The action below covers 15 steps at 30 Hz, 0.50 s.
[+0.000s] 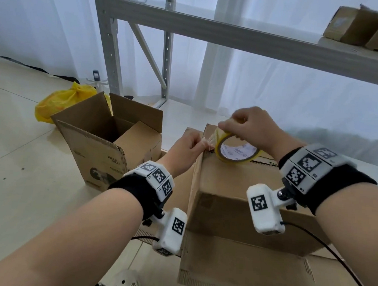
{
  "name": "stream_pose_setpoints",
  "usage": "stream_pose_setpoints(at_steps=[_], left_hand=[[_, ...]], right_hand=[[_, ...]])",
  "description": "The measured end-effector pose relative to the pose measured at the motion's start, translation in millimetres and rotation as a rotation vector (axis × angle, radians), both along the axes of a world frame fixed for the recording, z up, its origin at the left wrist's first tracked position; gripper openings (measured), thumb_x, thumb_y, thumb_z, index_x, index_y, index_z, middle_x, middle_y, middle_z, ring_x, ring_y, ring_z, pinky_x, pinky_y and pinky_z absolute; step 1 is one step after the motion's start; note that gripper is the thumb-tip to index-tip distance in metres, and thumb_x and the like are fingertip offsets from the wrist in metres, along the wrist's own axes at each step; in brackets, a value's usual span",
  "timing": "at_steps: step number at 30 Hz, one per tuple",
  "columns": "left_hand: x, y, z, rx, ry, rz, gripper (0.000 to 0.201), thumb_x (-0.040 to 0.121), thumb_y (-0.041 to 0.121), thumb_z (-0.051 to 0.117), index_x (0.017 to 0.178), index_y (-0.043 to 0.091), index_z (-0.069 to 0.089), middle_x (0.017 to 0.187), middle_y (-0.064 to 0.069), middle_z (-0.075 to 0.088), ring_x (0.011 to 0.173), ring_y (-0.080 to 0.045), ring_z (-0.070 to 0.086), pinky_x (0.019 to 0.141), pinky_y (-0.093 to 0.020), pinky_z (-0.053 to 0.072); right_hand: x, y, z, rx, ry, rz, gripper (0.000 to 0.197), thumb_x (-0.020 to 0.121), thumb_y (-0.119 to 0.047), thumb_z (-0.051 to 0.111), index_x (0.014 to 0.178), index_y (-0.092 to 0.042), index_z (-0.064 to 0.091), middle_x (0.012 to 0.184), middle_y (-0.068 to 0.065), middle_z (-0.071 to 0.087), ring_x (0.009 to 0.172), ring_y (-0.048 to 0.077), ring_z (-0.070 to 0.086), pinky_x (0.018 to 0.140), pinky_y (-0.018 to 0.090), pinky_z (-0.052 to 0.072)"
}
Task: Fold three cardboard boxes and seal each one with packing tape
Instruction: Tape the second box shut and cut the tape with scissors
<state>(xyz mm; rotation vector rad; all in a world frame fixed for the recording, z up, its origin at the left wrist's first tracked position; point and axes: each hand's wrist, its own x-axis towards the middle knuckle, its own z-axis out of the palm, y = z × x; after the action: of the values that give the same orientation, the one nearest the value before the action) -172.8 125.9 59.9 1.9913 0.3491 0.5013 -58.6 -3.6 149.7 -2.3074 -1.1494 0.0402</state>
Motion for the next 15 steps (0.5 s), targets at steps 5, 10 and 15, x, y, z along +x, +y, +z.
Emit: stream_pose_setpoints(at_steps=[5, 10, 15], left_hand=[[4.0, -0.7, 0.3, 0.049, 0.03, 0.014, 0.025, 0.099, 0.027, 0.045, 0.077, 0.016, 0.042, 0.076, -0.008, 0.051, 0.06, -0.013, 0.041, 0.06, -0.028, 0.036], [3.8, -0.7, 0.5, 0.079, 0.071, 0.029, 0.025, 0.099, 0.029, 0.045, 0.077, 0.017, 0.041, 0.079, -0.01, 0.054, 0.062, -0.014, 0.042, 0.059, -0.028, 0.038], [5.3, -0.9, 3.8, -0.076, 0.065, 0.062, 0.02, 0.1, 0.025, 0.045, 0.084, 0.013, 0.048, 0.086, -0.009, 0.061, 0.073, -0.015, 0.054, 0.064, -0.022, 0.044]], right_hand=[[-1.9, -6.9, -0.6, -0.032, -0.093, -0.065, 0.045, 0.082, -0.047, 0.066, 0.062, -0.008, 0.053, 0.059, 0.0, 0.046, 0.057, 0.012, 0.042, 0.053, 0.027, 0.031], [2.7, -2.3, 6.7, -0.311, -0.246, -0.142, 0.035, 0.082, -0.044, 0.06, 0.068, -0.013, 0.053, 0.07, 0.001, 0.052, 0.07, 0.02, 0.053, 0.054, 0.027, 0.034], [4.8, -2.7, 5.8, -0.474, -0.31, -0.16, 0.039, 0.085, -0.049, 0.056, 0.069, -0.013, 0.052, 0.072, 0.001, 0.054, 0.068, 0.019, 0.053, 0.051, 0.025, 0.031]])
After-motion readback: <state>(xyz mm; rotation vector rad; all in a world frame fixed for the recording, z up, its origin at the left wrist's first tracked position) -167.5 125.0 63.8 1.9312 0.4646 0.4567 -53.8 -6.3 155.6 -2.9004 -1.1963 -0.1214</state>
